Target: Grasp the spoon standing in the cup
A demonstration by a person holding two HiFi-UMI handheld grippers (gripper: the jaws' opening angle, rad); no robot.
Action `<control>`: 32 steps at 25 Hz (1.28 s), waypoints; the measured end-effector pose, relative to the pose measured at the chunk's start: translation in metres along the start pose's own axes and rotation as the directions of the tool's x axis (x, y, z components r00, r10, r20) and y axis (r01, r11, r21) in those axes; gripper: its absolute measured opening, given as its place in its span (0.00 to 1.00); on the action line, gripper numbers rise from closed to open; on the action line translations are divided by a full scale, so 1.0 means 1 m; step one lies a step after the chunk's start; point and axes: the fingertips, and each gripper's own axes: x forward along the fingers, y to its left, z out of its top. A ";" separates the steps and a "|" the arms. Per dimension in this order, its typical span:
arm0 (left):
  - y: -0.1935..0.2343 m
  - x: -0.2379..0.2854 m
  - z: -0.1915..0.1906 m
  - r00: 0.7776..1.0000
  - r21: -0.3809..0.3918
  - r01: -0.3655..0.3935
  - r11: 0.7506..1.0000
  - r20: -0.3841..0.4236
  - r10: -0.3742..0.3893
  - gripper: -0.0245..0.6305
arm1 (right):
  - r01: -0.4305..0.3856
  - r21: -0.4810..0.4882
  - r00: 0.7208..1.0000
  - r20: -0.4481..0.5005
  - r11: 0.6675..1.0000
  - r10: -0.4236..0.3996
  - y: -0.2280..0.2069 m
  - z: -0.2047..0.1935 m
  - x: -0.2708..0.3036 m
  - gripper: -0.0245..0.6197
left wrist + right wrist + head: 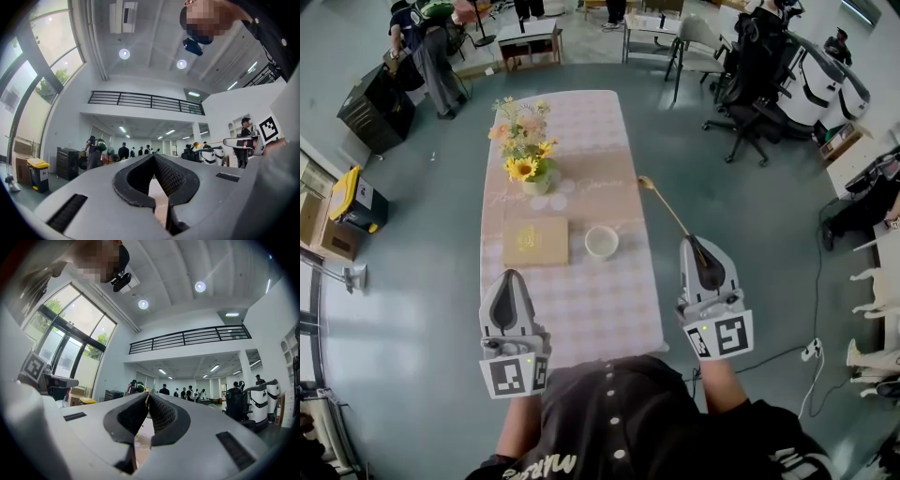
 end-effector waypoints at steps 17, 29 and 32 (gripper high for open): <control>-0.004 -0.003 -0.003 1.000 0.004 0.004 1.000 0.000 -0.004 0.06 | -0.012 -0.008 1.000 -0.020 1.000 0.012 0.004 -0.004 0.001 0.04; -0.004 -0.005 -0.003 1.000 0.001 0.011 1.000 -0.004 -0.011 0.06 | -0.017 -0.012 1.000 -0.025 1.000 0.017 0.008 -0.004 0.001 0.04; -0.007 -0.005 -0.003 1.000 0.002 0.013 1.000 -0.003 -0.013 0.06 | -0.020 -0.016 1.000 -0.025 1.000 0.019 0.007 -0.005 0.000 0.04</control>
